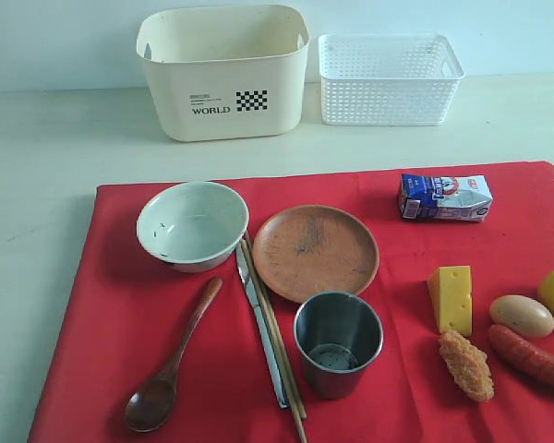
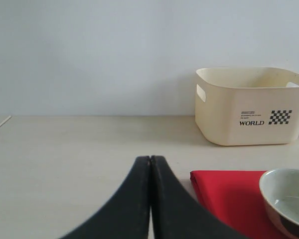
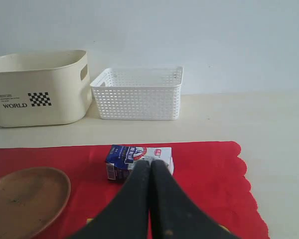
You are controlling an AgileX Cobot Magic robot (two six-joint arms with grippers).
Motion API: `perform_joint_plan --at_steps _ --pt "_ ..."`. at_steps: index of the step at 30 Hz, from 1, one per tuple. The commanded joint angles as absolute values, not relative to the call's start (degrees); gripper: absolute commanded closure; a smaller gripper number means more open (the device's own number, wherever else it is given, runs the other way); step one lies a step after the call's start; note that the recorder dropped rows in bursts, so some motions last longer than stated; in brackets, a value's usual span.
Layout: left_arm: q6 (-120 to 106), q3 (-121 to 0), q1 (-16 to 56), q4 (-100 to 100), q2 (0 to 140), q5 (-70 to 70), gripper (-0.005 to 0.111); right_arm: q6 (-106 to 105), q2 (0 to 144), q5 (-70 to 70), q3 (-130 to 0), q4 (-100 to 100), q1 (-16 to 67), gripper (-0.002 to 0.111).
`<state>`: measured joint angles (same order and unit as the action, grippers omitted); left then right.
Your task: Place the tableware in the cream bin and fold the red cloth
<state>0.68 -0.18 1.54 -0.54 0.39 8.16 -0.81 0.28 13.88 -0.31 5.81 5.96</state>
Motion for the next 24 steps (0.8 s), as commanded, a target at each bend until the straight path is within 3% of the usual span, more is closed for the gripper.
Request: perform_joint_plan --at_steps 1,8,18,24 --pt "0.8 0.0 1.5 -1.2 0.0 8.0 0.106 -0.8 0.0 13.6 0.0 5.5 6.0 0.108" --pt "0.8 0.0 1.5 -1.2 0.0 8.0 0.106 -0.8 0.0 11.6 0.0 5.6 6.0 0.108" --pt "0.8 0.0 1.5 -1.2 0.0 8.0 0.106 10.2 0.0 -20.4 0.0 12.2 6.0 0.108" --pt "0.8 0.0 1.5 -1.2 0.0 8.0 0.106 10.7 4.9 -16.0 -2.6 7.8 6.0 0.108"
